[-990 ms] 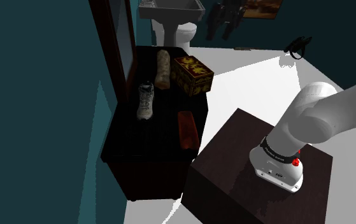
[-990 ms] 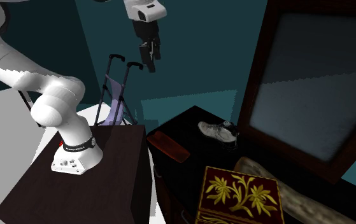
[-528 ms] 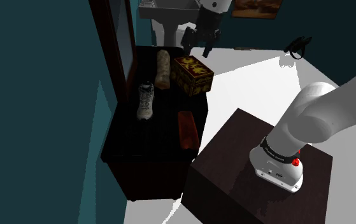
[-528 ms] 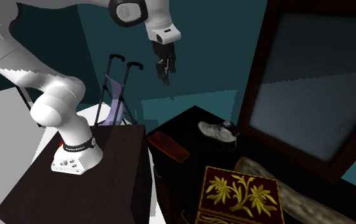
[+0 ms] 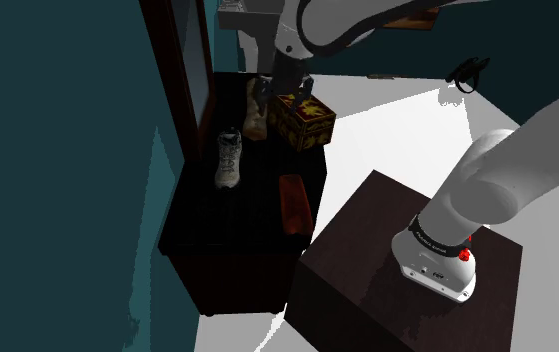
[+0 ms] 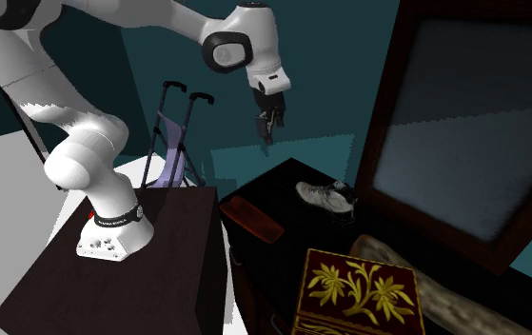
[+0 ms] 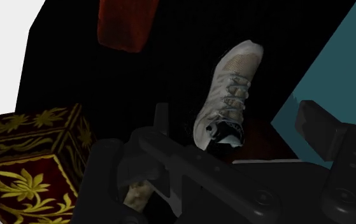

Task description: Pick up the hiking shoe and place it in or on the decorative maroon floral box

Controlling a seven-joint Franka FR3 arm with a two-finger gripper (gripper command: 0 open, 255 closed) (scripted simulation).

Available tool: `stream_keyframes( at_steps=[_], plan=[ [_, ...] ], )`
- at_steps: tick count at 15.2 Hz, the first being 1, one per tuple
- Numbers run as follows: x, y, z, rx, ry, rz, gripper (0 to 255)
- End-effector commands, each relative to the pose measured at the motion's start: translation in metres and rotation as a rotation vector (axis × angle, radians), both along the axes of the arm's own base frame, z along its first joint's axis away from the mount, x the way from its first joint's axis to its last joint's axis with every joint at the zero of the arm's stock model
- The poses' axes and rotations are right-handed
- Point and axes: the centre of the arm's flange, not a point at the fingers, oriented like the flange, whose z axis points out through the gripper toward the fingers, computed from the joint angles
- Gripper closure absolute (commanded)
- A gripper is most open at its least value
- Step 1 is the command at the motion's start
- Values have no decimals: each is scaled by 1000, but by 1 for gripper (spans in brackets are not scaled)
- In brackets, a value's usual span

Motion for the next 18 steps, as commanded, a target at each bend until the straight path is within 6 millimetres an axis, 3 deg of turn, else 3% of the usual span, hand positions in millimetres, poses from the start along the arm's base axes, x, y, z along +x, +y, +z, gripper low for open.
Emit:
stream_keyframes(
  at_steps=[1, 10, 18],
  plan=[
    [16, 8, -20, -2, -1, -38, 0],
    [92, 37, -109, -17, 1, -201, 0],
    [162, 50, -187, -30, 3, -346, 0]
  ],
)
